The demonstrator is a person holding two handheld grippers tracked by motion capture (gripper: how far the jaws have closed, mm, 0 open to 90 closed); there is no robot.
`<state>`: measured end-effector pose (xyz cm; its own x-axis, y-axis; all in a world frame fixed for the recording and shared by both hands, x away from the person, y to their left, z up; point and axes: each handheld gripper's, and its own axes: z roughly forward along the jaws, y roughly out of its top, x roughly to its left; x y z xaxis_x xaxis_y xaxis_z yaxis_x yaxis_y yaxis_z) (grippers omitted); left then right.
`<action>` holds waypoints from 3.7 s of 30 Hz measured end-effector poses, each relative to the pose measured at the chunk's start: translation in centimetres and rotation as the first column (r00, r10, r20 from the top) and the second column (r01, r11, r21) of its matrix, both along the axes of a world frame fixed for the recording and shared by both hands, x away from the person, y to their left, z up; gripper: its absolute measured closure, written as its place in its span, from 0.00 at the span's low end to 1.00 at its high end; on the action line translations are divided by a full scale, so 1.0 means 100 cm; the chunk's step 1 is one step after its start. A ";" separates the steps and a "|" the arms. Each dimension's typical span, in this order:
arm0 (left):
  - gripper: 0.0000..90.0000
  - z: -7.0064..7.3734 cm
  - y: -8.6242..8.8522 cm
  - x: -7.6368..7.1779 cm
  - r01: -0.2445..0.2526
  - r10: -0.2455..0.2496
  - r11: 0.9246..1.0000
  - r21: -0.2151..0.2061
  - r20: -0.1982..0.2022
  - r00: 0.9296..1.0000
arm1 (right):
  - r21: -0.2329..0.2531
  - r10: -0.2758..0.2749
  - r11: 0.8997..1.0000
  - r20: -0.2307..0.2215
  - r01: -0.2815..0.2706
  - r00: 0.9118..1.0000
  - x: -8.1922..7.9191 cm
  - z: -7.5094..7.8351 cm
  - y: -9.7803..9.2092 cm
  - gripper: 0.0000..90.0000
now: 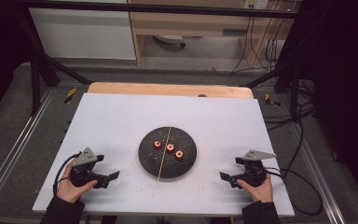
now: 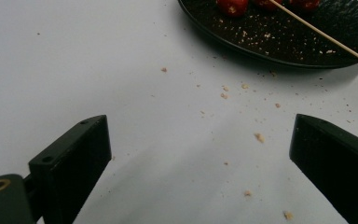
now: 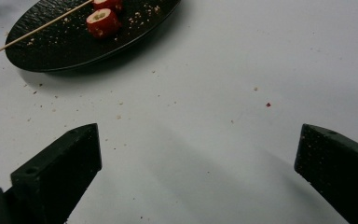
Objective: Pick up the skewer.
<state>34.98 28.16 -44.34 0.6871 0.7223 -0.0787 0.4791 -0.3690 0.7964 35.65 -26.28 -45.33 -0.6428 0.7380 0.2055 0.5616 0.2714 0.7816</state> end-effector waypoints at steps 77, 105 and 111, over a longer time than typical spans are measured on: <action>0.88 0.037 -0.126 0.009 0.096 -0.095 0.995 0.017 -0.060 0.994 | -0.006 -0.009 1.000 -0.007 0.009 1.000 0.001 -0.001 0.002 0.01; 0.99 0.016 -0.172 0.013 0.145 -0.133 0.985 0.091 -0.121 0.984 | -0.004 -0.007 1.000 -0.006 0.007 1.000 0.000 0.000 0.001 0.01; 0.99 0.017 -0.164 0.012 0.138 -0.125 0.984 0.113 -0.117 0.985 | -0.009 -0.007 1.000 -0.009 0.007 1.000 0.000 0.000 0.001 0.01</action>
